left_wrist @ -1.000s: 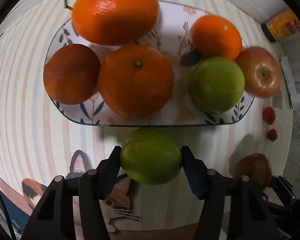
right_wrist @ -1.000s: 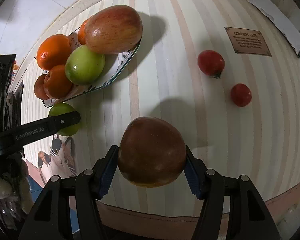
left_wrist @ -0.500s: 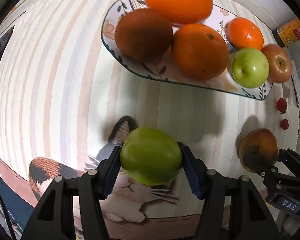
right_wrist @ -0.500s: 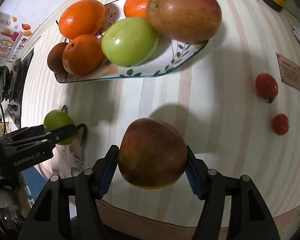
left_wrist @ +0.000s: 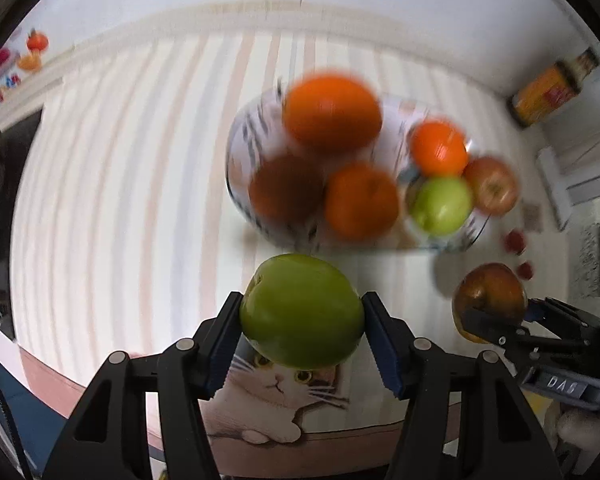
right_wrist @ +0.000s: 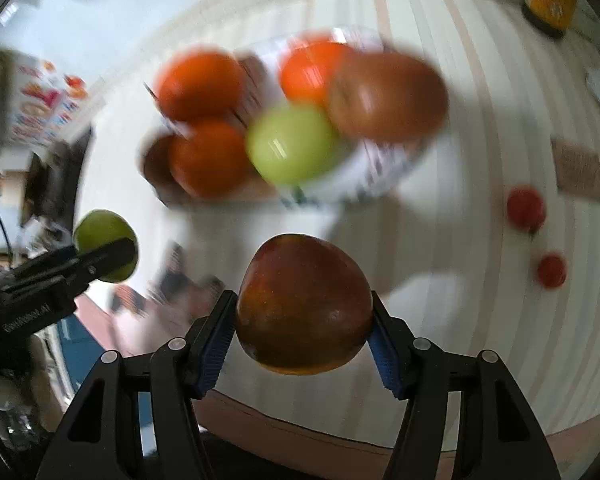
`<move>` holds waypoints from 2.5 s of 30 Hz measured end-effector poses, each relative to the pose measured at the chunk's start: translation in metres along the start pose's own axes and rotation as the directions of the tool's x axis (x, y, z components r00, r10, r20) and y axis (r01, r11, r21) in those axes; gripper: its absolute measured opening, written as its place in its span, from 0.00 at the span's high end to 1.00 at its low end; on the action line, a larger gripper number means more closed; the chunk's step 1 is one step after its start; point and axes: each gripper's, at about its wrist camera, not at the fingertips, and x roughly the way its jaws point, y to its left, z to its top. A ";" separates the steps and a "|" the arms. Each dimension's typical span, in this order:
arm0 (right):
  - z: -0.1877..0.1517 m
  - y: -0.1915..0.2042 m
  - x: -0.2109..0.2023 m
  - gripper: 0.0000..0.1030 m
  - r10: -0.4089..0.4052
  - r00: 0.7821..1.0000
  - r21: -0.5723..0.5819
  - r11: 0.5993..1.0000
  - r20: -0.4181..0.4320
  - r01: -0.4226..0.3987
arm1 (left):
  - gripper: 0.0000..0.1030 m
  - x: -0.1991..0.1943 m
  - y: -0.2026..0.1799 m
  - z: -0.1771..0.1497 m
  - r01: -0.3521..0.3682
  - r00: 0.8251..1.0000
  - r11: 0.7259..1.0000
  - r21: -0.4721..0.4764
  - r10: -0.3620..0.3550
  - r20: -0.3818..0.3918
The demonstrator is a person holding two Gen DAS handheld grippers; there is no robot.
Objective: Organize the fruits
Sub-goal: 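Carry the green apple and brown apple onto the plate and open both grippers, then withdraw both grippers from the plate toward the cherry tomatoes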
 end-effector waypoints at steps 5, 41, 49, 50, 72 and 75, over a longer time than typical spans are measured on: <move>0.061 0.014 -0.040 0.37 0.061 0.993 -0.015 0.998 0.096 -0.060 | 0.44 -0.027 0.021 0.048 0.053 0.998 0.998 -0.029 -0.052 0.048; 0.141 0.044 0.011 0.09 -0.122 0.993 -0.066 0.990 -0.005 0.121 | 0.26 0.044 0.051 0.102 0.075 0.988 0.989 -0.131 -0.091 -0.127; 0.098 0.043 -0.028 0.06 -0.296 0.948 -0.031 0.953 0.115 0.301 | 0.05 -0.001 0.037 0.066 -0.115 0.993 0.993 -0.041 0.116 0.031; 0.090 0.041 -0.032 0.06 -0.300 0.946 -0.017 0.952 0.121 0.304 | 0.05 -0.007 0.034 0.058 -0.127 0.990 0.991 -0.035 0.129 0.052; -0.063 0.098 -0.150 0.06 -0.332 0.866 0.041 0.939 0.375 0.343 | 0.05 -0.129 0.006 -0.068 -0.182 0.919 0.983 -0.009 0.173 0.354; -0.083 0.107 -0.167 0.06 -0.329 0.851 0.045 0.939 0.410 0.342 | 0.05 -0.150 0.006 -0.085 -0.178 0.904 0.984 -0.009 0.166 0.394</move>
